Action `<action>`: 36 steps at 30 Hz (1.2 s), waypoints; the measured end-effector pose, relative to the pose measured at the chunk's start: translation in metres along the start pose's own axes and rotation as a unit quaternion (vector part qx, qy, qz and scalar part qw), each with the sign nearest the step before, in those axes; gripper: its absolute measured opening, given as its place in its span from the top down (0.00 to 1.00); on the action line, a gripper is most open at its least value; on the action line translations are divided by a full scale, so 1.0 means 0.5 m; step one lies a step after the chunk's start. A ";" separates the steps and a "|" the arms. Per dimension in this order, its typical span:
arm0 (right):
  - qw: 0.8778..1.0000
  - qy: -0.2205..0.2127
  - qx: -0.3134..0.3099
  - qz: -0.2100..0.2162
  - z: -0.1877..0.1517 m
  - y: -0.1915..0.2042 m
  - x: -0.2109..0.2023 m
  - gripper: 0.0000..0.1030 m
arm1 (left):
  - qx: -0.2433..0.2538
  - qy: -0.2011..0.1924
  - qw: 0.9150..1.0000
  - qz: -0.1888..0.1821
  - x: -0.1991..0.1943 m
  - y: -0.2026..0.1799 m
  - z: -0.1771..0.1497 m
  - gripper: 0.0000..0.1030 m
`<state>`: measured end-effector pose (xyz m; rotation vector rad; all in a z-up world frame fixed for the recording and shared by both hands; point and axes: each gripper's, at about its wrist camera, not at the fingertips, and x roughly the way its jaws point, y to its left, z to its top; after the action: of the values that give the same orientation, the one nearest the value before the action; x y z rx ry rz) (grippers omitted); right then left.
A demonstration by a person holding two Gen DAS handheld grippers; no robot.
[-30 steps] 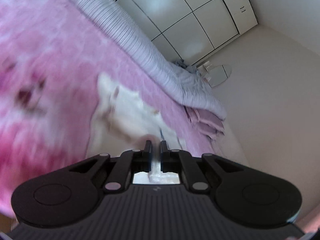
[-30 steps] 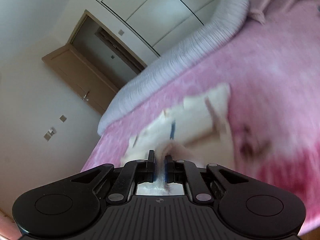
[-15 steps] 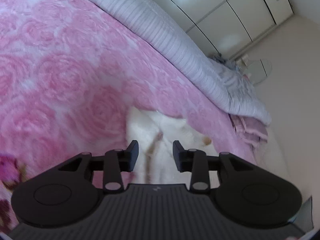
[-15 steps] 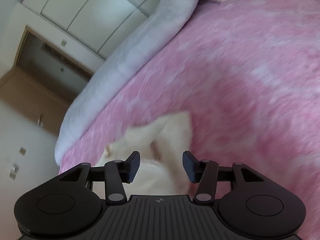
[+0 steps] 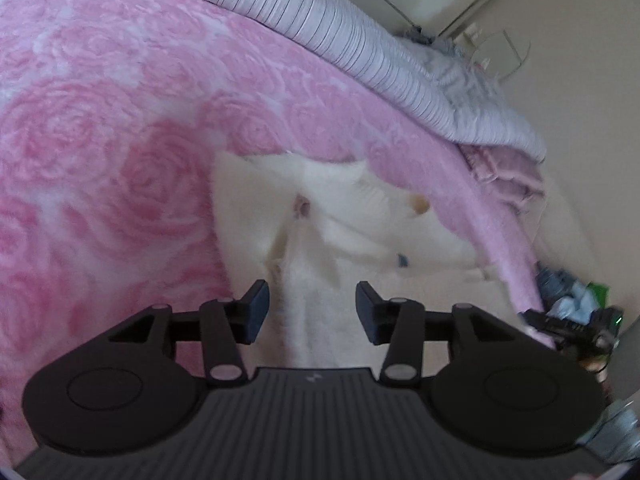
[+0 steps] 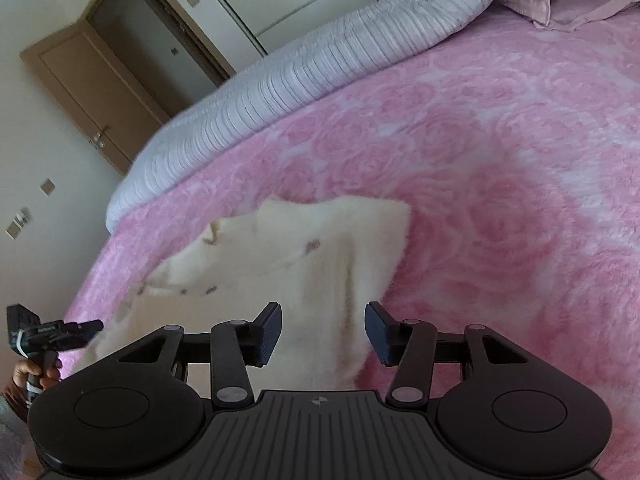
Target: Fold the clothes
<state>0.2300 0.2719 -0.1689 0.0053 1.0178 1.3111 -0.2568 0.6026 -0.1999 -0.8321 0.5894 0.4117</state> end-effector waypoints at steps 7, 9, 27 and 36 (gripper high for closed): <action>0.999 0.025 -0.030 -0.016 -0.016 0.021 0.024 0.73 | 0.073 0.007 0.997 0.025 0.013 -0.034 -0.011 0.81; 0.999 0.020 -0.033 -0.018 -0.018 0.025 0.020 0.79 | 0.085 0.007 0.996 0.031 0.013 -0.039 -0.018 0.81; 0.987 -0.047 -0.152 -0.016 -0.013 0.101 -0.026 0.90 | 0.093 -0.088 0.992 -0.007 -0.047 -0.038 -0.015 0.91; 0.973 -0.064 -0.207 -0.081 0.044 0.093 0.076 0.90 | 0.120 -0.130 0.983 0.046 0.011 -0.019 0.056 0.91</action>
<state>0.2037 0.3280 -0.1544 -0.3011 0.6080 1.3320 -0.2385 0.6196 -0.1832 -0.5109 0.4244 0.5139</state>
